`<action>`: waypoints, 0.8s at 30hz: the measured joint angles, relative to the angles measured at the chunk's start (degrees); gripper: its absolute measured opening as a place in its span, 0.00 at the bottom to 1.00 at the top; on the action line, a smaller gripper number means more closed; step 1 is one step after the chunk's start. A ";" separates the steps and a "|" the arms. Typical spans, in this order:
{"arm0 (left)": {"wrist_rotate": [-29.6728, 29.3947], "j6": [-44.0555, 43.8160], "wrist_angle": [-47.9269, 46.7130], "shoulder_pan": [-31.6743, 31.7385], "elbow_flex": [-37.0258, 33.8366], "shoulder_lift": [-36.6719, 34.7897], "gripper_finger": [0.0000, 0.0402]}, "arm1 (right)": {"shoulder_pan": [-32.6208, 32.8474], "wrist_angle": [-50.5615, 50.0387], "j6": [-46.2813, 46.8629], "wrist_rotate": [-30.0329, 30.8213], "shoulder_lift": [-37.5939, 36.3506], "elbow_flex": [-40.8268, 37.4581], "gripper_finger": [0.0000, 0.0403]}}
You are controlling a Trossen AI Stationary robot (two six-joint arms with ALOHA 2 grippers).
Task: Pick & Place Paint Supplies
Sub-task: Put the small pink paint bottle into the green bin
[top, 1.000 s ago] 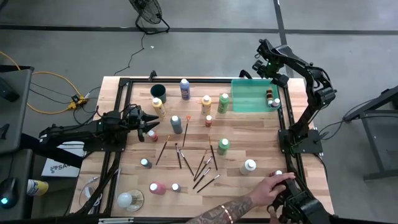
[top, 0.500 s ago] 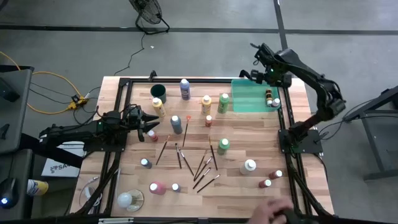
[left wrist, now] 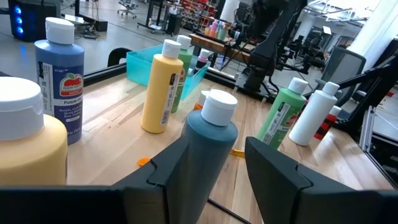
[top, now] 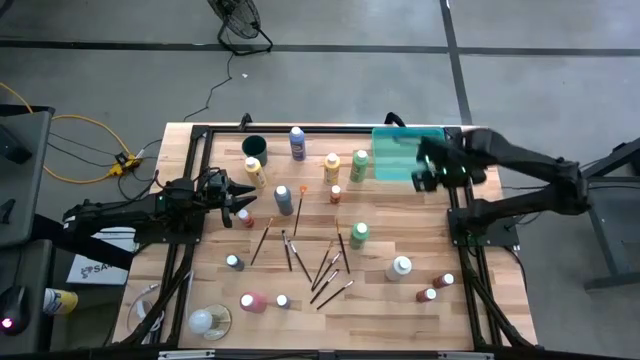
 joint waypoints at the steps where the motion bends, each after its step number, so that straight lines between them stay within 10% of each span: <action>1: 0.00 0.00 0.00 0.00 0.00 0.02 0.38 | 2.77 0.10 2.67 -0.48 -1.07 -1.61 0.57; 24: 0.00 0.00 -0.02 0.00 0.00 0.01 0.38 | 45.71 15.64 58.20 -15.48 0.91 -16.88 0.57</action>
